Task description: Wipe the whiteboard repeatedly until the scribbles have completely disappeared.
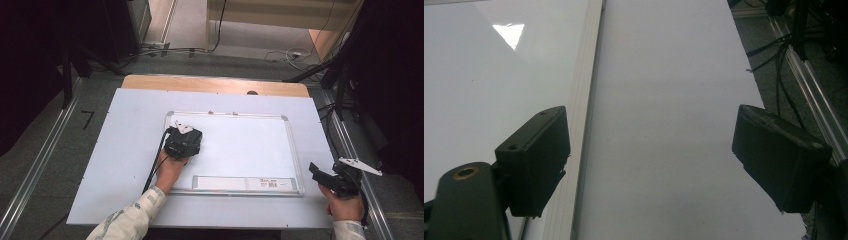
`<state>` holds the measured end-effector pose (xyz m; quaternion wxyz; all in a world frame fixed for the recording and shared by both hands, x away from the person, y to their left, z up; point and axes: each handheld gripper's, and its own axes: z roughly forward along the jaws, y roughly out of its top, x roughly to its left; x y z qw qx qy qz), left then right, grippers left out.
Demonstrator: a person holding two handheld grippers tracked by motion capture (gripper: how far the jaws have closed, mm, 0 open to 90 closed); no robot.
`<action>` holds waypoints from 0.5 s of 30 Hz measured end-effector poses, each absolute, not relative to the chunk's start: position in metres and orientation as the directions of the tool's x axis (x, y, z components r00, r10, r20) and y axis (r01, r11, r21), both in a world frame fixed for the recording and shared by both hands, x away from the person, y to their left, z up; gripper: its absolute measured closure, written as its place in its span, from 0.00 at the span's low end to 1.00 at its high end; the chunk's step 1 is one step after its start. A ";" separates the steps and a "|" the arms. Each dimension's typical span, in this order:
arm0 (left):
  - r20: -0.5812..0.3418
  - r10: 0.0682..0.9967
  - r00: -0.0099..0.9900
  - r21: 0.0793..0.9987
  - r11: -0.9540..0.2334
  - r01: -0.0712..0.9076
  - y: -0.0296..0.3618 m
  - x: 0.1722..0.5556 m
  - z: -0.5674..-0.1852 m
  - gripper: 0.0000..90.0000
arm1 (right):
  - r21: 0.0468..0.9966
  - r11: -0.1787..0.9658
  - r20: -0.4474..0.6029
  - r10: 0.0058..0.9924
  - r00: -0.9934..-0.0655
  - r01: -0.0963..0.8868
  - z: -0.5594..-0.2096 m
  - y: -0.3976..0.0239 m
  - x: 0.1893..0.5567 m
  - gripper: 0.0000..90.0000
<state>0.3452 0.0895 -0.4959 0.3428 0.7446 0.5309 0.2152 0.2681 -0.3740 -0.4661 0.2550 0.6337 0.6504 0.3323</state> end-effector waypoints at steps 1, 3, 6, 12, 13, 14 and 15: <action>-0.040 0.938 0.343 0.737 -0.204 0.644 0.090 0.346 -0.496 0.45 | 0.756 -0.024 0.089 0.994 -0.067 0.655 -0.466 -0.374 0.268 0.16; -0.038 0.939 0.341 0.737 -0.204 0.645 0.091 0.348 -0.496 0.45 | 0.755 -0.021 0.087 0.994 -0.069 0.656 -0.466 -0.374 0.268 0.16; -0.038 0.942 0.333 0.736 -0.199 0.647 0.092 0.352 -0.495 0.45 | 0.754 -0.020 0.086 0.994 -0.069 0.657 -0.466 -0.374 0.268 0.16; -0.041 0.947 0.319 0.738 -0.187 0.648 0.096 0.360 -0.495 0.45 | 0.754 -0.019 0.086 0.994 -0.070 0.657 -0.467 -0.374 0.268 0.16; -0.040 0.948 0.316 0.738 -0.186 0.649 0.097 0.361 -0.495 0.45 | 0.754 -0.020 0.086 0.994 -0.069 0.657 -0.467 -0.374 0.268 0.16; -0.041 0.949 0.313 0.738 -0.182 0.649 0.098 0.362 -0.495 0.45 | 0.753 -0.020 0.087 0.994 -0.069 0.657 -0.467 -0.374 0.268 0.16; -0.043 0.950 0.309 0.739 -0.178 0.650 0.099 0.363 -0.495 0.45 | 0.753 -0.020 0.087 0.994 -0.069 0.657 -0.467 -0.374 0.268 0.16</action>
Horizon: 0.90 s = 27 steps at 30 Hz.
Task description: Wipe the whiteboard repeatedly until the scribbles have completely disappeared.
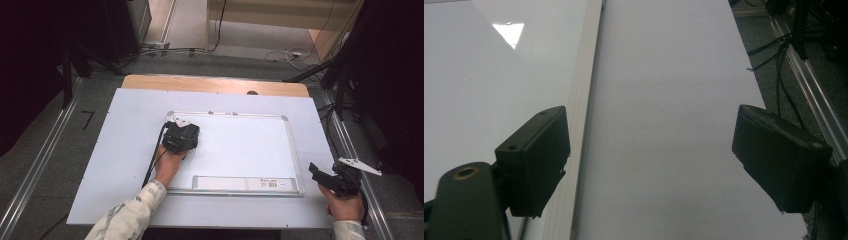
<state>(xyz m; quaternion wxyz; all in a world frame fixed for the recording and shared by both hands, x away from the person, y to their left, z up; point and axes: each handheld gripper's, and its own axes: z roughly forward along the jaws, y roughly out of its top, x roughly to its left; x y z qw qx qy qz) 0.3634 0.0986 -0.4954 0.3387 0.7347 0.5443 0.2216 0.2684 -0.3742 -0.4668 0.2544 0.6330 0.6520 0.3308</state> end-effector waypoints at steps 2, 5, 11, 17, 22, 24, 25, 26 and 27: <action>-0.049 0.951 0.306 0.742 -0.171 0.649 0.100 0.365 -0.496 0.45 | 0.754 -0.023 0.089 0.994 -0.068 0.656 -0.467 -0.374 0.268 0.16; -0.034 0.951 0.309 0.739 -0.184 0.649 0.099 0.363 -0.496 0.45 | 0.753 -0.023 0.089 0.994 -0.067 0.657 -0.467 -0.374 0.269 0.16; -0.023 0.936 0.350 0.732 -0.223 0.644 0.090 0.351 -0.495 0.45 | 0.752 -0.017 0.085 0.994 -0.072 0.659 -0.468 -0.374 0.269 0.16; -0.005 0.917 0.398 0.732 -0.267 0.626 0.078 0.336 -0.496 0.45 | 0.751 -0.008 0.078 0.994 -0.076 0.660 -0.468 -0.371 0.270 0.16; -0.002 0.906 0.423 0.731 -0.288 0.619 0.070 0.330 -0.496 0.45 | 0.750 -0.008 0.078 0.994 -0.076 0.661 -0.468 -0.370 0.271 0.16; -0.006 0.905 0.426 0.732 -0.286 0.619 0.069 0.330 -0.496 0.45 | 0.751 -0.006 0.077 0.994 -0.078 0.661 -0.468 -0.370 0.271 0.16; -0.005 0.904 0.426 0.731 -0.288 0.619 0.069 0.331 -0.496 0.45 | 0.751 -0.006 0.076 0.994 -0.078 0.660 -0.468 -0.370 0.271 0.16; -0.003 0.903 0.429 0.731 -0.290 0.617 0.068 0.332 -0.496 0.45 | 0.751 -0.004 0.076 0.994 -0.080 0.660 -0.468 -0.369 0.271 0.16; -0.001 0.902 0.431 0.731 -0.293 0.616 0.068 0.333 -0.496 0.45 | 0.751 -0.003 0.076 0.994 -0.081 0.661 -0.468 -0.369 0.271 0.16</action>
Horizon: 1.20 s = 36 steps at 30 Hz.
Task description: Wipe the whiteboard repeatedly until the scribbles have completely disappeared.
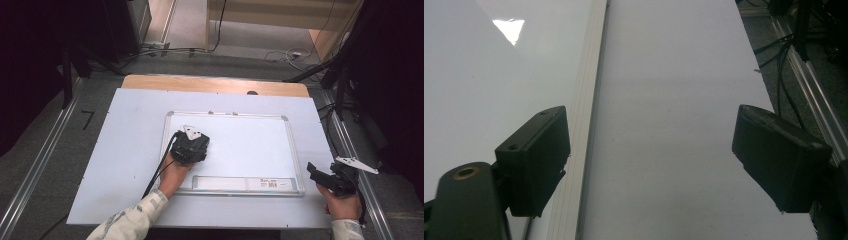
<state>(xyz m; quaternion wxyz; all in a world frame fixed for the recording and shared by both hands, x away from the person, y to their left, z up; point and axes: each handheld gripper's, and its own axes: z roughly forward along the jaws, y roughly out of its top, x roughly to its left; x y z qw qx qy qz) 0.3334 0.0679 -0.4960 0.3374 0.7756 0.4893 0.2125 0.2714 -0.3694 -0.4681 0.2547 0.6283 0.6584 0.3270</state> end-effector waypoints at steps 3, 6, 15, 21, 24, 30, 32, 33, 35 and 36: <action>-0.008 0.910 0.415 0.736 -0.276 0.619 0.070 0.341 -0.496 0.45 | 0.751 -0.005 0.078 0.994 -0.081 0.660 -0.468 -0.369 0.271 0.16; -0.010 0.920 0.393 0.739 -0.258 0.622 0.076 0.349 -0.496 0.45 | 0.752 -0.008 0.079 0.994 -0.079 0.659 -0.468 -0.370 0.270 0.16; -0.001 0.946 0.323 0.737 -0.218 0.640 0.092 0.373 -0.496 0.45 | 0.753 -0.012 0.083 0.994 -0.076 0.658 -0.467 -0.373 0.269 0.16; -0.006 0.963 0.271 0.738 -0.179 0.651 0.106 0.383 -0.496 0.45 | 0.752 -0.012 0.083 0.994 -0.076 0.659 -0.468 -0.373 0.269 0.16; -0.009 0.968 0.253 0.738 -0.164 0.655 0.110 0.387 -0.495 0.45 | 0.752 -0.016 0.085 0.994 -0.074 0.659 -0.468 -0.373 0.268 0.16; 0.001 0.970 0.243 0.737 -0.165 0.656 0.107 0.388 -0.495 0.45 | 0.752 -0.010 0.083 0.993 -0.079 0.660 -0.468 -0.372 0.269 0.16; 0.002 0.965 0.263 0.739 -0.178 0.649 0.100 0.386 -0.496 0.45 | 0.752 -0.006 0.078 0.994 -0.080 0.659 -0.468 -0.371 0.270 0.16; 0.001 0.961 0.275 0.740 -0.186 0.647 0.096 0.385 -0.496 0.45 | 0.751 -0.006 0.079 0.994 -0.081 0.660 -0.468 -0.371 0.270 0.16; 0.002 0.957 0.290 0.738 -0.197 0.645 0.088 0.384 -0.496 0.45 | 0.751 -0.003 0.077 0.993 -0.084 0.661 -0.468 -0.370 0.271 0.16; 0.004 0.955 0.297 0.737 -0.204 0.645 0.084 0.383 -0.495 0.45 | 0.751 -0.001 0.076 0.994 -0.085 0.661 -0.468 -0.369 0.271 0.16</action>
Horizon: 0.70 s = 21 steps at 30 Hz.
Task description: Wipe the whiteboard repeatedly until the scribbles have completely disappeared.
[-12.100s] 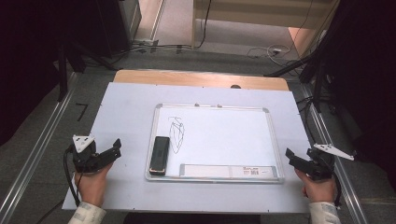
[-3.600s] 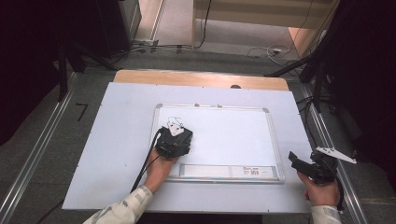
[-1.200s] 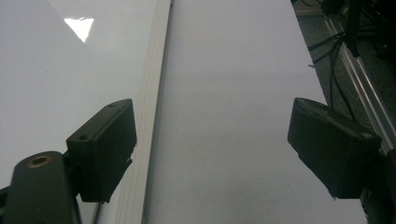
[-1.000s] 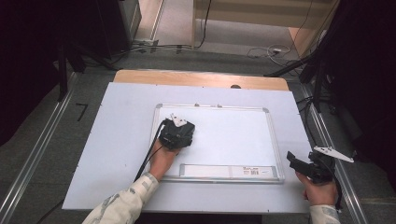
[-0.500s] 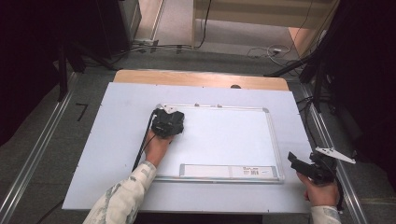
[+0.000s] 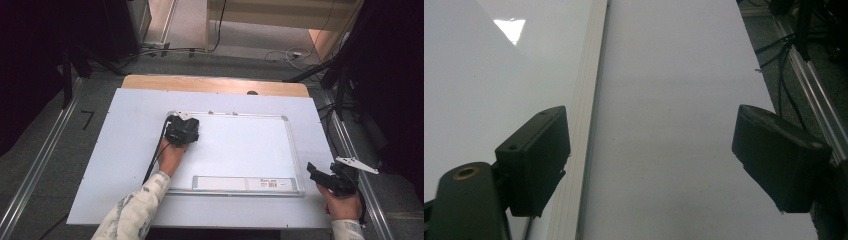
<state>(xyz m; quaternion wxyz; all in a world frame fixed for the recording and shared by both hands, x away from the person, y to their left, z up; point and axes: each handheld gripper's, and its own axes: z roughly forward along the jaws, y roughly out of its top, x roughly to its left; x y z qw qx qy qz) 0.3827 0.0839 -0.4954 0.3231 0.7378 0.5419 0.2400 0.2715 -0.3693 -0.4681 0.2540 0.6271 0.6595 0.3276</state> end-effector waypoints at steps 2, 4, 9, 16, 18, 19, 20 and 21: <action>0.003 0.950 0.313 0.737 -0.214 0.641 0.076 0.381 -0.495 0.45 | 0.750 0.002 0.072 0.994 -0.086 0.661 -0.468 -0.369 0.272 0.16; 0.006 0.943 0.332 0.736 -0.229 0.637 0.069 0.380 -0.495 0.45 | 0.748 0.000 0.075 0.994 -0.085 0.663 -0.468 -0.368 0.272 0.16; 0.005 0.937 0.350 0.736 -0.241 0.632 0.056 0.381 -0.495 0.45 | 0.750 0.002 0.073 0.994 -0.086 0.661 -0.468 -0.369 0.272 0.16; -0.007 0.932 0.363 0.743 -0.238 0.626 0.058 0.389 -0.495 0.45 | 0.749 -0.001 0.075 0.994 -0.083 0.663 -0.469 -0.370 0.271 0.16; -0.008 0.934 0.356 0.744 -0.233 0.627 0.063 0.393 -0.496 0.45 | 0.747 -0.004 0.078 0.994 -0.081 0.665 -0.469 -0.371 0.271 0.16; -0.006 0.937 0.349 0.743 -0.229 0.628 0.066 0.394 -0.495 0.45 | 0.746 -0.008 0.079 0.994 -0.077 0.666 -0.469 -0.371 0.271 0.16; -0.005 0.939 0.343 0.742 -0.227 0.631 0.070 0.396 -0.495 0.45 | 0.746 -0.011 0.083 0.994 -0.076 0.666 -0.469 -0.372 0.270 0.16; -0.004 0.941 0.338 0.741 -0.225 0.633 0.074 0.398 -0.495 0.45 | 0.748 -0.009 0.079 0.994 -0.076 0.663 -0.469 -0.373 0.270 0.16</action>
